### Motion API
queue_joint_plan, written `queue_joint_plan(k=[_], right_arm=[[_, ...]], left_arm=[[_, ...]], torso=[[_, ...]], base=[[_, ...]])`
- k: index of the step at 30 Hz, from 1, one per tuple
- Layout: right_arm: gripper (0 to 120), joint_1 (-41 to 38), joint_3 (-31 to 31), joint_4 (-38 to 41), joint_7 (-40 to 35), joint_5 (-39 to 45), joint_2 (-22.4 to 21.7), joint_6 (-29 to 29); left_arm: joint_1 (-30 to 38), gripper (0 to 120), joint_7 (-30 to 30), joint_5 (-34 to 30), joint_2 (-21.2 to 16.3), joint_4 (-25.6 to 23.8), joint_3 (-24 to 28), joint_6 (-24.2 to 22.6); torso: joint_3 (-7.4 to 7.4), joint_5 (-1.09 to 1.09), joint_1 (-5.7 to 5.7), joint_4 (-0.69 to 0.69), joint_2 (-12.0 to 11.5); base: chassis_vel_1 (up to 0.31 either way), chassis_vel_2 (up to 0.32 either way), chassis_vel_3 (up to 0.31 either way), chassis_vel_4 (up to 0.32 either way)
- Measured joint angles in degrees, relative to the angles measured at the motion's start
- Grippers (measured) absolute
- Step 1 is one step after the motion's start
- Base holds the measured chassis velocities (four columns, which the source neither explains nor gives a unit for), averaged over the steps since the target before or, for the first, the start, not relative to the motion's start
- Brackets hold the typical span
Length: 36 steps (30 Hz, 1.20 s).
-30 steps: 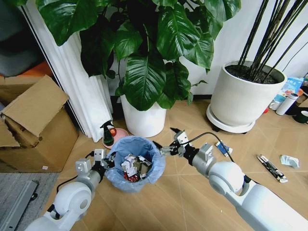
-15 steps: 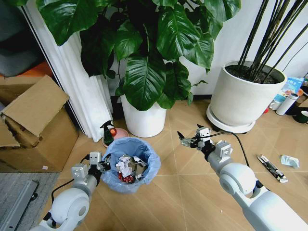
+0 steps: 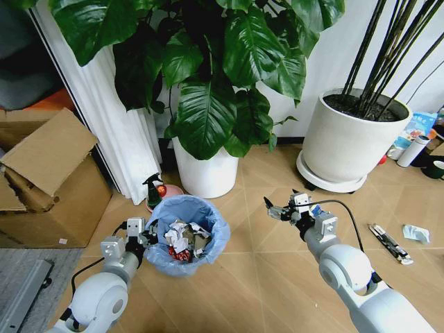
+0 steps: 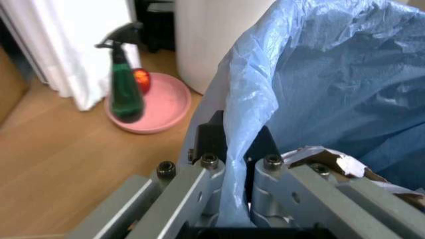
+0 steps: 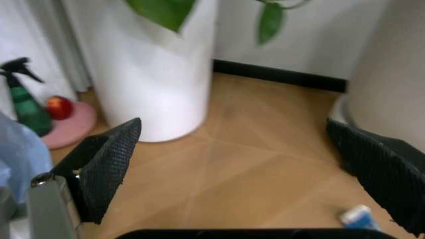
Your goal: Pick up the trash bin and place the garbage on the floor into it.
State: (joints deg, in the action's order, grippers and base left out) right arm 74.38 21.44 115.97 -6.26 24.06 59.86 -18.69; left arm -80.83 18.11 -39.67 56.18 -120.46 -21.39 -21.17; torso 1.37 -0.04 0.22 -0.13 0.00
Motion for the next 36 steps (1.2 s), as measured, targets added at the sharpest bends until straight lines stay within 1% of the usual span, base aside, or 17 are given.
queue_joint_plan(k=[2, 7, 9, 11, 15, 16, 18, 20, 21, 24, 25, 26, 27, 29, 31, 35, 36], right_arm=[[100, 1.3, 1.2, 0.2, 0.4, -0.7, 0.6, 0.2], [100, 4.3, 3.8, 0.8, 1.7, -2.8, 2.3, 1.0], [100, 4.8, 4.4, 1.0, 1.9, -3.1, 2.7, 1.2], [100, 5.8, 5.4, 1.3, 2.3, -3.7, 3.1, 1.5], [100, 6.8, 6.4, 1.4, 2.9, -4.4, 3.3, 2.0], [100, 7.1, 6.8, 1.5, 3.0, -4.5, 3.4, 2.2], [100, 7.3, 6.9, 1.5, 3.1, -4.6, 3.5, 2.3], [100, 7.4, 7.0, 1.6, 3.1, -4.7, 3.5, 2.4], [100, 7.5, 7.1, 1.7, 3.2, -4.8, 3.5, 2.5], [100, 7.6, 7.1, 1.7, 3.2, -4.9, 3.4, 2.6], [100, 7.7, 7.1, 1.7, 3.2, -4.9, 3.4, 2.6], [100, 7.6, 7.0, 1.7, 3.2, -4.9, 3.3, 2.7], [100, 7.6, 6.9, 1.7, 3.2, -4.9, 3.3, 2.8], [100, 7.6, 6.9, 1.7, 3.2, -4.9, 3.3, 2.8], [100, 7.5, 6.7, 1.7, 3.2, -5.0, 3.3, 2.9], [100, 7.6, 6.6, 1.6, 3.2, -5.2, 3.5, 3.0], [100, 7.6, 6.6, 1.6, 3.2, -5.4, 3.6, 3.2]], left_arm=[[-0.3, 0, -0.1, 0.1, 0.1, -0.1, 0.0, 0.0], [-0.8, 0, -0.1, 0.1, 0.6, -0.8, 0.0, 0.1], [-1.0, 0, -0.1, 0.1, 0.7, -1.1, 0.0, 0.2], [-1.5, 0, -0.1, 0.2, 0.8, -1.5, 0.1, 0.1], [-2.0, 0, -0.1, 0.3, 0.9, -2.0, 0.1, 0.2], [-2.1, 0, -0.1, 0.5, 0.9, -2.2, 0.1, 0.2], [-2.3, 0, -0.1, 0.6, 0.9, -2.3, 0.1, 0.2], [-2.4, 0, -0.1, 0.7, 1.0, -2.5, 0.1, 0.2], [-2.6, 0, -0.1, 1.0, 1.1, -2.6, 0.1, 0.3], [-3.1, 0, -0.1, 1.3, 1.3, -2.8, 0.1, 0.4], [-3.2, 0, -0.1, 1.4, 1.3, -2.9, 0.1, 0.4], [-3.3, 0, -0.1, 1.5, 1.3, -3.1, 0.0, 0.4], [-3.4, 0, -0.1, 1.5, 1.3, -3.2, -0.1, 0.5], [-3.5, 0, -0.1, 1.5, 1.2, -3.3, -0.1, 0.5], [-3.6, 0, -0.1, 1.5, 1.2, -3.4, -0.2, 0.6], [-3.7, 0, -0.2, 1.5, 1.2, -3.5, -0.2, 0.6], [-3.7, 0, -0.2, 1.5, 1.2, -3.5, -0.2, 0.6]], torso=[[0.0, -0.01, 0.0, -0.03, 0.0], [0.0, -0.01, 0.0, 0.01, 0.0], [0.0, 0.02, 0.0, 0.01, 0.0], [0.0, -0.03, 0.0, -0.02, 0.0], [0.0, 0.02, 0.0, 0.01, 0.0], [0.0, -0.01, 0.0, 0.0, 0.0], [0.01, -0.01, 0.01, -0.02, 0.0], [0.0, 0.02, 0.01, -0.01, 0.0], [0.01, -0.02, 0.01, -0.01, 0.0], [0.01, 0.03, 0.01, 0.01, 0.0], [0.01, 0.02, 0.01, -0.01, 0.0], [0.0, -0.06, 0.0, 0.0, 0.0], [0.0, 0.0, 0.0, 0.0, 0.0], [0.0, 0.03, 0.0, 0.01, 0.0], [0.0, -0.02, 0.0, -0.01, 0.0], [0.01, 0.02, 0.0, 0.0, 0.0], [0.0, -0.01, 0.0, 0.0, 0.0]], base=[[-0.201, -0.179, 0.19, 0.193], [-0.235, -0.207, 0.227, 0.222], [-0.231, -0.274, 0.245, 0.267], [-0.248, -0.271, 0.252, 0.255], [-0.249, -0.284, 0.275, 0.272], [-0.276, -0.288, 0.279, 0.292], [-0.284, -0.281, 0.279, 0.283], [-0.291, -0.28, 0.266, 0.273], [-0.276, -0.28, 0.266, 0.265], [-0.27, -0.269, 0.272, 0.284], [-0.25, -0.267, 0.27, 0.272], [-0.284, -0.285, 0.27, 0.248], [-0.284, -0.245, 0.265, 0.248], [-0.265, -0.245, 0.264, 0.252], [-0.262, -0.264, 0.277, 0.266], [-0.29, -0.252, 0.272, 0.23], [-0.204, -0.23, 0.241, 0.266]])
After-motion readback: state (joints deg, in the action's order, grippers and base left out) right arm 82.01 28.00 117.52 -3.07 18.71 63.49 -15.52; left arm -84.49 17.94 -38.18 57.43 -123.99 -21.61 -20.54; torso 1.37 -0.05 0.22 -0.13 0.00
